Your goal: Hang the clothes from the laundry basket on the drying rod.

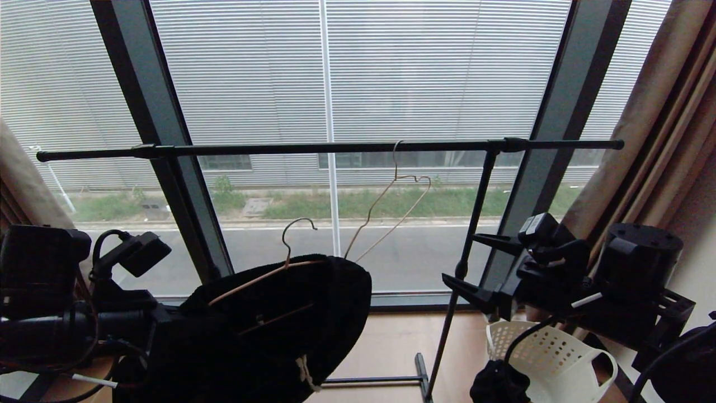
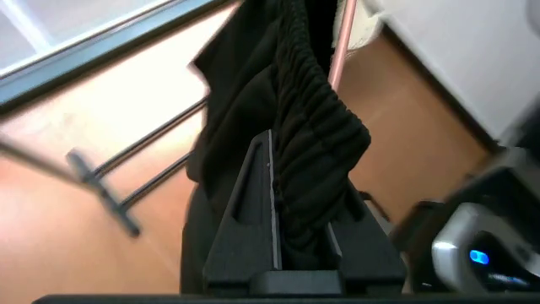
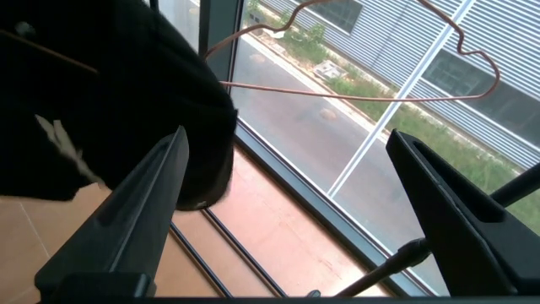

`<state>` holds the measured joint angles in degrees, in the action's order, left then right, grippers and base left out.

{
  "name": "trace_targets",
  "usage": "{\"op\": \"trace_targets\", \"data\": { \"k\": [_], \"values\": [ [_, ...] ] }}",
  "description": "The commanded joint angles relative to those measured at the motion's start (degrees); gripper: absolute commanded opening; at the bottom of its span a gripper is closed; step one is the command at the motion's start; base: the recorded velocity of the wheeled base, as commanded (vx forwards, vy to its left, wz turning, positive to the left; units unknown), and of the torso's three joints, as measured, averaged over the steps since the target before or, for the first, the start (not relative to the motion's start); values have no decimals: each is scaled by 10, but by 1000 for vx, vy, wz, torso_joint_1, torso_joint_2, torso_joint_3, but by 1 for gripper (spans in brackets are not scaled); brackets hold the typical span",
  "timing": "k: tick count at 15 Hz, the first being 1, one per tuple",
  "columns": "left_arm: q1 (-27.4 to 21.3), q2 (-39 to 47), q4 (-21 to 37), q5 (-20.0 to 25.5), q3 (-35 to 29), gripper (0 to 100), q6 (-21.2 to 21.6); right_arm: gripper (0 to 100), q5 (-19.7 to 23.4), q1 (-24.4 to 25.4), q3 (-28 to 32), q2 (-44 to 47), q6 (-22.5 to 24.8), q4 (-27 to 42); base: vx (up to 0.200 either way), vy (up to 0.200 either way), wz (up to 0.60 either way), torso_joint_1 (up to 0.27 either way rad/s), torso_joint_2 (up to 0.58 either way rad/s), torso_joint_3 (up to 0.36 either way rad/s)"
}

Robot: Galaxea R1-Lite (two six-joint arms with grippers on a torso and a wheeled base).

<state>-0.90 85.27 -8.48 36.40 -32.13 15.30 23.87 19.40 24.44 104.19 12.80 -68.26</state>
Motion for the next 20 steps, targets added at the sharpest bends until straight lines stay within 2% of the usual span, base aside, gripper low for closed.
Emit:
{"op": "trace_targets", "data": {
  "k": [1, 4, 6, 10, 12, 14, 16, 20],
  "values": [
    [-2, 18, -1, -10, -2, 0, 2, 100, 0, -1, 0, 2, 0, 0, 0, 0, 0, 0, 0, 0],
    [-7, 31, 0, -19, -1, 0, 32, 100, -1, -1, 1, 7, 0, -1, 0, 0, 0, 0, 0, 0],
    [-13, 42, 0, -53, -1, 0, 32, 100, 0, -1, 0, 7, 1, -1, 0, 0, 0, 0, 0, 0],
    [-14, 52, -3, -68, -7, 0, 32, 100, 0, 0, 0, 7, 1, -1, 0, 0, 0, 0, 0, 0],
    [-16, 68, -5, -92, -21, 0, 30, 100, 0, -1, 0, 7, 1, -1, 0, 0, 0, 0, 0, 0],
    [-24, 74, -20, -92, -32, 0, 16, 100, -1, -1, 0, 9, 0, -1, 0, 0, 0, 0, 0, 0],
    [-48, 85, -54, -103, -58, 0, -46, 100, -1, -1, 0, 9, 0, -2, 0, 0, 0, 0, 0, 0],
    [-48, 94, -95, -122, -77, 0, -86, 100, 0, -1, 1, 9, 0, -2, 0, 0, 0, 0, 0, 0]
  ]
}}
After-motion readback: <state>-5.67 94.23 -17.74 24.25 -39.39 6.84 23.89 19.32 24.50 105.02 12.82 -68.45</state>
